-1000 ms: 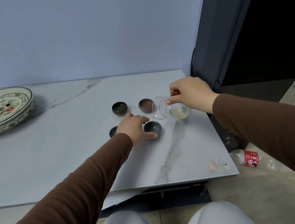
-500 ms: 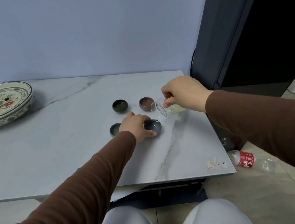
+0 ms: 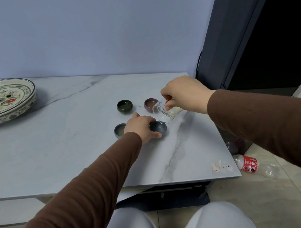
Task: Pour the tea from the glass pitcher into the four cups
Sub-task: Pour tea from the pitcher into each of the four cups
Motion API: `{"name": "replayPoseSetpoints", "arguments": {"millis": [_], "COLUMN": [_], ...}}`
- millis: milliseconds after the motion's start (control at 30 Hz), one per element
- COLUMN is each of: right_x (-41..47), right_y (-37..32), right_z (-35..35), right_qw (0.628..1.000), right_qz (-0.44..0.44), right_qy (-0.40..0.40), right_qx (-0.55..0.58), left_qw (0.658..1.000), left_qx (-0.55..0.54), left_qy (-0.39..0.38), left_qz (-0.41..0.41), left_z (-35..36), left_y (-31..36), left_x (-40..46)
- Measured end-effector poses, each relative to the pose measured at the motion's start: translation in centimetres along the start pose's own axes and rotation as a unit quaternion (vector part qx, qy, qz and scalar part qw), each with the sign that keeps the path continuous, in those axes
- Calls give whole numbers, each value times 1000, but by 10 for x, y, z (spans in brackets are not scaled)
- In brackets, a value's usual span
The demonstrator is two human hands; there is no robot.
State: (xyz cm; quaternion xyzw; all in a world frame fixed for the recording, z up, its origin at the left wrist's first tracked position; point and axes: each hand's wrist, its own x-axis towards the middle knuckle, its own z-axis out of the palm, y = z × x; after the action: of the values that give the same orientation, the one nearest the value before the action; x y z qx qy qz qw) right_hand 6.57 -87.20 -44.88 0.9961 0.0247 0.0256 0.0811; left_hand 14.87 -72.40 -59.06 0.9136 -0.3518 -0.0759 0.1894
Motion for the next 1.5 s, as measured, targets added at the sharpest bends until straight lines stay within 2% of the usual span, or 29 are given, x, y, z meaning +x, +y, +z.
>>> {"name": "replayPoseSetpoints", "arguments": {"millis": [1500], "right_x": [-7], "right_y": [-15], "right_z": [-21], "right_qw": [980], "right_qz": [-82], "right_qy": [96], "right_qx": [-151], "left_qw": [1000], "left_qx": [9], "left_qy": [-12], "left_qz": [-8], "left_z": [-1], "left_y": [2], "left_x": [-1]}}
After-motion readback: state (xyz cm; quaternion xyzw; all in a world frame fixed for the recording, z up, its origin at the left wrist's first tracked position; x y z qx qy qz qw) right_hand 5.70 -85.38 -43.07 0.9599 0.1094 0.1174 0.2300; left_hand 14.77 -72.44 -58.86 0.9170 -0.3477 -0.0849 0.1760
